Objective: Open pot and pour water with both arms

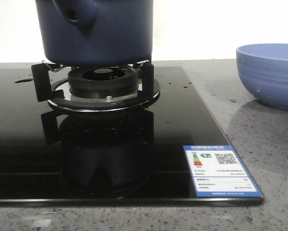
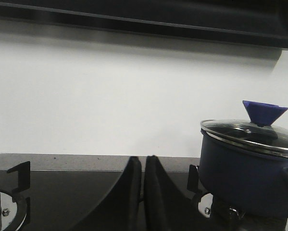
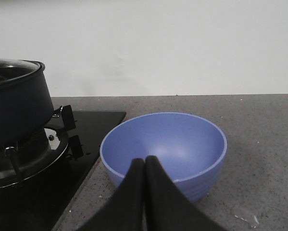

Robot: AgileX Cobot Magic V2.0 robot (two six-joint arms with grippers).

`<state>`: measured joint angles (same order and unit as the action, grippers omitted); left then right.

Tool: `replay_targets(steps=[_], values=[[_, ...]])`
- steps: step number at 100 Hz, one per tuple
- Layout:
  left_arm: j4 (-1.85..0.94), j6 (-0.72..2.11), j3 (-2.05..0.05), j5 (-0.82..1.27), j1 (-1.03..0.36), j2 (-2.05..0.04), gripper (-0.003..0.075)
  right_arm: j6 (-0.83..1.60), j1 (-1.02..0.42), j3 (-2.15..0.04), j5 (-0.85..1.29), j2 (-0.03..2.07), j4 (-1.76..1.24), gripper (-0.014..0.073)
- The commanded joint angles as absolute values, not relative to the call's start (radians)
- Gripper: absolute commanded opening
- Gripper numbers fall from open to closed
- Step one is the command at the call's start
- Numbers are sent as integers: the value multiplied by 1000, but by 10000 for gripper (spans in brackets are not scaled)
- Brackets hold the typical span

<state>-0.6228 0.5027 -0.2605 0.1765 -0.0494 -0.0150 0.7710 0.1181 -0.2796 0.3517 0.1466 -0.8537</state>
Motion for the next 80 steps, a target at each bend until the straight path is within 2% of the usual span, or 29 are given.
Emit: replay_targets(steps=[1, 22, 34, 47, 71, 80], values=[[-640, 496, -286, 121, -48, -26, -20, 783, 122, -304, 302, 156, -876, -63], [-600, 496, -286, 118, -48, -26, -20, 783, 122, -304, 302, 156, -876, -63], [-330, 333, -246, 125, -48, -26, -20, 783, 122, -304, 302, 156, -876, -63], [-58, 66, -139, 11, -48, -26, -20, 783, 122, -304, 302, 156, -876, -63], [-75, 50, 35, -56, -50, 16, -20, 783, 122, -304, 302, 156, -876, -63], [-84, 50, 33, 0, -50, 32, -20, 783, 122, -304, 302, 156, -876, -63]])
